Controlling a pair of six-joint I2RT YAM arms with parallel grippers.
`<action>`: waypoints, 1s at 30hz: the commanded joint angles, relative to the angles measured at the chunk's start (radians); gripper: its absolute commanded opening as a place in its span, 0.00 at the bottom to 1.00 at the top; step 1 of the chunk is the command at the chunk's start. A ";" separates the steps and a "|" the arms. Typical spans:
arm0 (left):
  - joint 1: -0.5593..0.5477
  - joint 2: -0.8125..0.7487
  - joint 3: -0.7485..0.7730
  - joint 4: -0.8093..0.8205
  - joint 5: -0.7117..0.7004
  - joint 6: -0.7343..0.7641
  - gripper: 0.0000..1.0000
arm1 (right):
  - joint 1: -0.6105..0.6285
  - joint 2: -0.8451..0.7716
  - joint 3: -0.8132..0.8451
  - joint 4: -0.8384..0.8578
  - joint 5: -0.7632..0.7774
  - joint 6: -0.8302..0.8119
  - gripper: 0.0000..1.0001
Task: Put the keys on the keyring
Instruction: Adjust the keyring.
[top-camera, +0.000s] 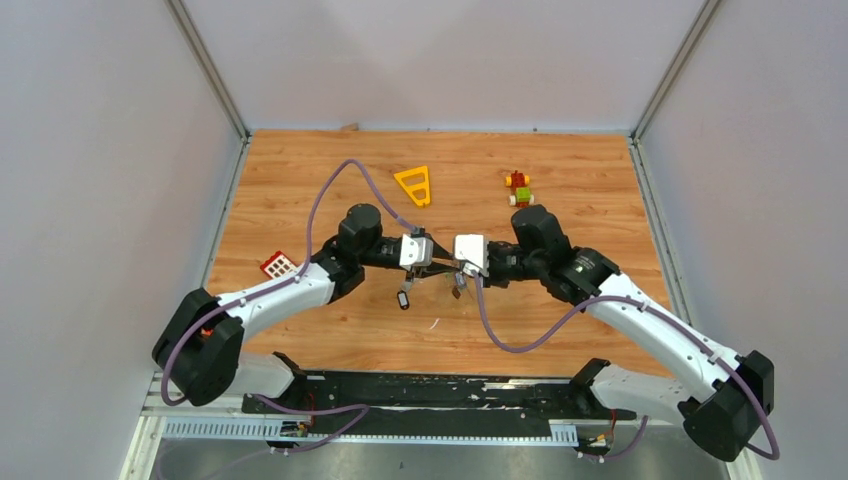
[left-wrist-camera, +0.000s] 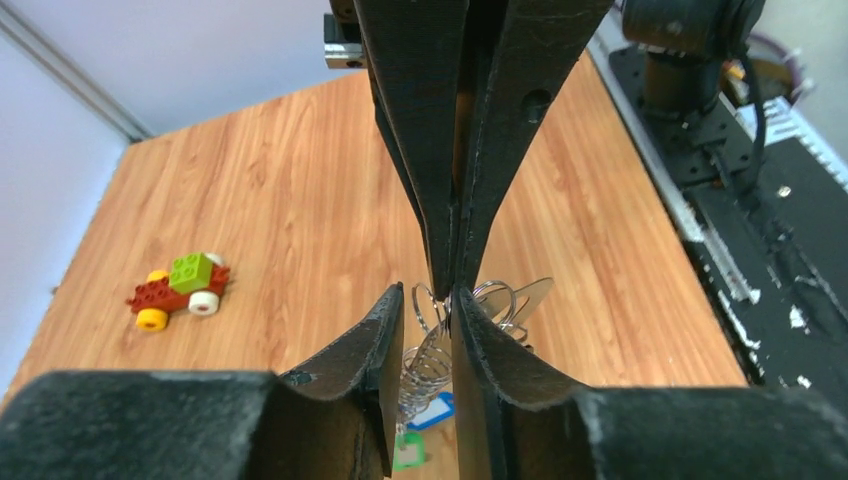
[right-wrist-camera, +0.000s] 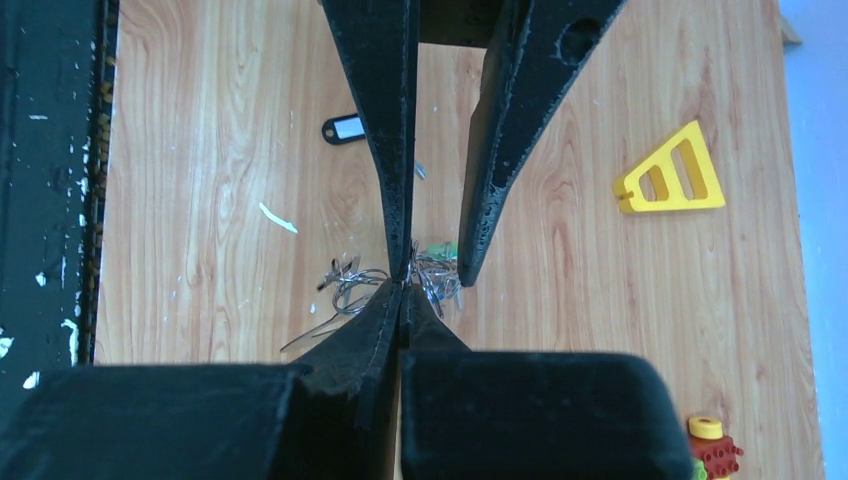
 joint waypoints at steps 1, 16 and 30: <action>-0.003 -0.014 0.061 -0.252 -0.075 0.207 0.31 | 0.037 0.032 0.085 -0.025 0.041 -0.026 0.00; -0.022 0.004 0.081 -0.330 -0.060 0.287 0.00 | 0.047 0.089 0.125 -0.039 0.059 0.021 0.00; 0.026 0.031 -0.230 0.792 0.018 -0.481 0.00 | -0.119 -0.106 -0.065 0.197 -0.131 0.155 0.15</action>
